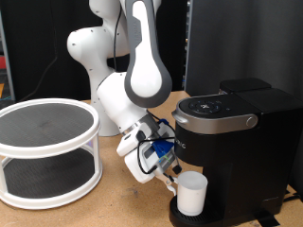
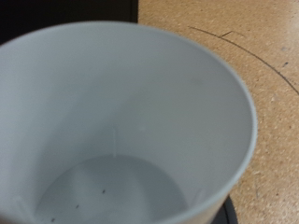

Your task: Make a cup of coffee with the keurig machine

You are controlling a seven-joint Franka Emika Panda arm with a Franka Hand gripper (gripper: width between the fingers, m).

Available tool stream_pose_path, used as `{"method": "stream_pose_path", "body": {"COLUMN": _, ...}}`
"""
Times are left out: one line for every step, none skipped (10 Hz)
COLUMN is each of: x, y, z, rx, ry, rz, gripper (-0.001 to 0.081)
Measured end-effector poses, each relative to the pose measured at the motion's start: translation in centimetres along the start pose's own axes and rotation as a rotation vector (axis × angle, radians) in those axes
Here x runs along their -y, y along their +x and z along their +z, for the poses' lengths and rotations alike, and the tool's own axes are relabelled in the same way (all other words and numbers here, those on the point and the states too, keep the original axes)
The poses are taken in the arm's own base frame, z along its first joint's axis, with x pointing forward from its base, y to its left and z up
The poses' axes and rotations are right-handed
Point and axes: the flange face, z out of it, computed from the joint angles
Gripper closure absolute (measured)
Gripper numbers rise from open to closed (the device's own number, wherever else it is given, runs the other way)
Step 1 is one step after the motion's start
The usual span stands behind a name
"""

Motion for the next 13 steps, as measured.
{"method": "stream_pose_path", "body": {"x": -0.3, "y": -0.3, "z": -0.3, "rx": 0.018, "ry": 0.010, "rz": -0.008, "gripper": 0.0465}}
{"method": "stream_pose_path", "body": {"x": -0.7, "y": -0.7, "z": -0.9, "rx": 0.039, "ry": 0.023, "rz": -0.011, "gripper": 0.0264}}
{"method": "stream_pose_path", "body": {"x": -1.1, "y": -1.1, "z": -1.8, "rx": 0.059, "ry": 0.040, "rz": -0.009, "gripper": 0.0115}}
{"method": "stream_pose_path", "body": {"x": -1.4, "y": -1.4, "z": -2.9, "rx": 0.076, "ry": 0.064, "rz": -0.003, "gripper": 0.0115}}
{"method": "stream_pose_path", "body": {"x": -1.6, "y": -1.5, "z": -4.0, "rx": 0.087, "ry": 0.090, "rz": 0.006, "gripper": 0.0025}}
{"method": "stream_pose_path", "body": {"x": -1.6, "y": -1.4, "z": -5.0, "rx": 0.089, "ry": 0.114, "rz": 0.014, "gripper": 0.0025}}
{"method": "stream_pose_path", "body": {"x": -1.7, "y": -1.3, "z": -6.2, "rx": 0.092, "ry": 0.129, "rz": 0.016, "gripper": 0.0003}}
{"method": "stream_pose_path", "body": {"x": -1.8, "y": -1.2, "z": -7.3, "rx": 0.099, "ry": 0.145, "rz": 0.015, "gripper": 0.0003}}
{"method": "stream_pose_path", "body": {"x": -1.9, "y": -1.0, "z": -8.4, "rx": 0.106, "ry": 0.160, "rz": 0.004, "gripper": -0.0001}}
{"method": "stream_pose_path", "body": {"x": -2.0, "y": -0.8, "z": -9.6, "rx": 0.109, "ry": 0.163, "rz": -0.017, "gripper": -0.0001}}
{"method": "stream_pose_path", "body": {"x": -1.7, "y": -1.0, "z": -10.6, "rx": 0.101, "ry": 0.171, "rz": -0.032, "gripper": -0.0002}}
{"method": "stream_pose_path", "body": {"x": -1.7, "y": -1.1, "z": -10.6, "rx": 0.102, "ry": 0.169, "rz": -0.029, "gripper": -0.0002}}
{"method": "stream_pose_path", "body": {"x": -1.7, "y": -1.1, "z": -10.6, "rx": 0.103, "ry": 0.172, "rz": -0.027, "gripper": -0.0002}}
